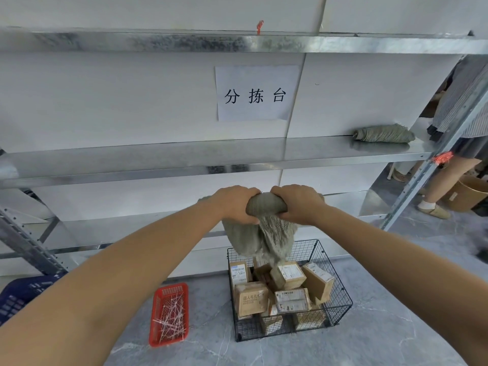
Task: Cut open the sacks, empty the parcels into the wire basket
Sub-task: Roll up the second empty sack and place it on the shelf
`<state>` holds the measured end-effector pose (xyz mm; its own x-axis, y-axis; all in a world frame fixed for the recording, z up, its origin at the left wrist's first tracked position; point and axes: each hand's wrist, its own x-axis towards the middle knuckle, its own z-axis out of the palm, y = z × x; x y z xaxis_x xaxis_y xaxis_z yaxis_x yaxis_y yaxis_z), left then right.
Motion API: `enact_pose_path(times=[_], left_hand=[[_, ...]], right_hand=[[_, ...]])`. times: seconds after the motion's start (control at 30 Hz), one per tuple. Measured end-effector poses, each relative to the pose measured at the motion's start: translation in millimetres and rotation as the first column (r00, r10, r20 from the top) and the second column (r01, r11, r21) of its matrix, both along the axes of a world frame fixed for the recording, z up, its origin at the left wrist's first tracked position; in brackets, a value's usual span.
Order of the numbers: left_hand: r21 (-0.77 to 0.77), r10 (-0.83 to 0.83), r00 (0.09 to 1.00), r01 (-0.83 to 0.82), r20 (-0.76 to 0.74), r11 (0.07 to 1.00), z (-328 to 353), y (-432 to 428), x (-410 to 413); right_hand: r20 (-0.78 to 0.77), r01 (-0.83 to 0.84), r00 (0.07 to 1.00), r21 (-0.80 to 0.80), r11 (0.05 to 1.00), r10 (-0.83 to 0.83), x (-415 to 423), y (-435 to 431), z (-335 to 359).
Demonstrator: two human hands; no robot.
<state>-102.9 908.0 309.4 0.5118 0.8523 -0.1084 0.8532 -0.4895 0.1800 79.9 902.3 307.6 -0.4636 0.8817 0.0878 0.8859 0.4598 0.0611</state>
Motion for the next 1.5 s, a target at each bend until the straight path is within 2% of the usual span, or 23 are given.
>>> enact_pose_path(times=[0.07, 0.13, 0.23, 0.3, 0.37, 0.43, 0.5, 0.57, 0.63, 0.7, 0.8, 0.87, 0.93, 0.97, 1.07, 1.17, 1.27, 1.37, 1.5], left_hand=[[-0.059, 0.018, 0.994, -0.012, 0.106, 0.998, 2, 3, -3], [-0.015, 0.045, 0.994, -0.044, 0.104, 0.999, 4, 6, -5], [0.166, 0.084, 0.996, -0.087, 0.024, 0.982, 2, 7, -5], [0.327, 0.065, 0.997, -0.044, -0.052, 0.944, 0, 7, -5], [0.439, 0.051, 0.993, 0.001, -0.107, 0.898, -2, 6, -5], [0.489, 0.046, 0.992, 0.016, -0.114, 0.872, -7, 6, -7], [0.489, 0.054, 0.994, -0.002, -0.092, 0.872, -12, 8, -9], [0.432, 0.050, 0.995, -0.008, -0.087, 0.902, -14, 11, -11], [0.320, 0.022, 0.995, 0.011, -0.098, 0.947, -12, 13, -11], [0.179, 0.013, 0.997, 0.000, -0.073, 0.984, -6, 11, -9], [-0.028, 0.046, 0.995, -0.044, 0.092, 0.999, 1, 9, -7], [-0.038, 0.048, 0.989, -0.043, 0.141, 0.998, 4, 10, -5], [0.047, 0.047, 0.993, -0.052, 0.105, 0.998, 6, 11, -4], [0.117, 0.054, 0.996, -0.062, 0.067, 0.991, 7, 11, -3], [0.333, 0.050, 0.998, -0.037, -0.032, 0.942, 6, 7, -1], [0.445, 0.026, 0.998, 0.002, -0.057, 0.895, 5, 3, -3], [0.528, -0.008, 0.999, 0.031, -0.046, 0.849, 4, -2, -3], [0.520, 0.002, 0.999, 0.020, -0.041, 0.854, 3, -3, 0], [0.381, 0.014, 0.988, 0.046, -0.154, 0.923, 6, -4, 3]], right_hand=[[0.060, -0.032, 0.998, 0.111, 0.993, 0.026, 0, 0, -4], [0.059, -0.027, 0.998, 0.121, 0.992, 0.021, 0, 1, -7], [-0.038, 0.052, 0.998, -0.052, 0.997, -0.054, -1, 3, -8], [-0.073, 0.076, 0.993, -0.197, 0.977, -0.092, -2, 5, -4], [-0.120, 0.055, 0.987, -0.364, 0.930, -0.106, -3, 10, 2], [-0.177, 0.026, 0.975, -0.502, 0.865, -0.131, -4, 13, 7], [-0.168, 0.041, 0.978, -0.434, 0.900, -0.126, -5, 13, 9], [-0.071, 0.057, 0.995, -0.211, 0.976, -0.073, -8, 13, 7], [0.035, 0.018, 0.999, -0.009, 1.000, -0.018, -9, 14, 3], [0.061, -0.039, 0.998, 0.110, 0.993, 0.033, -7, 15, 1], [0.046, -0.135, 0.991, 0.312, 0.940, 0.127, -1, 13, -7], [0.013, -0.132, 0.990, 0.408, 0.903, 0.139, 2, 10, -11], [-0.023, -0.098, 0.993, 0.406, 0.908, 0.117, 3, 8, -9], [-0.067, -0.052, 0.995, 0.346, 0.937, 0.080, 2, 7, -5], [-0.108, 0.087, 0.991, 0.025, 0.996, -0.084, 5, 5, 1], [-0.102, 0.097, 0.988, -0.183, 0.978, -0.117, 10, 8, 11], [-0.156, 0.090, 0.975, -0.382, 0.920, -0.160, 14, 14, 22], [-0.154, 0.118, 0.974, -0.288, 0.950, -0.168, 14, 10, 28], [-0.056, 0.139, 0.989, 0.056, 0.989, -0.136, 12, 0, 20]])
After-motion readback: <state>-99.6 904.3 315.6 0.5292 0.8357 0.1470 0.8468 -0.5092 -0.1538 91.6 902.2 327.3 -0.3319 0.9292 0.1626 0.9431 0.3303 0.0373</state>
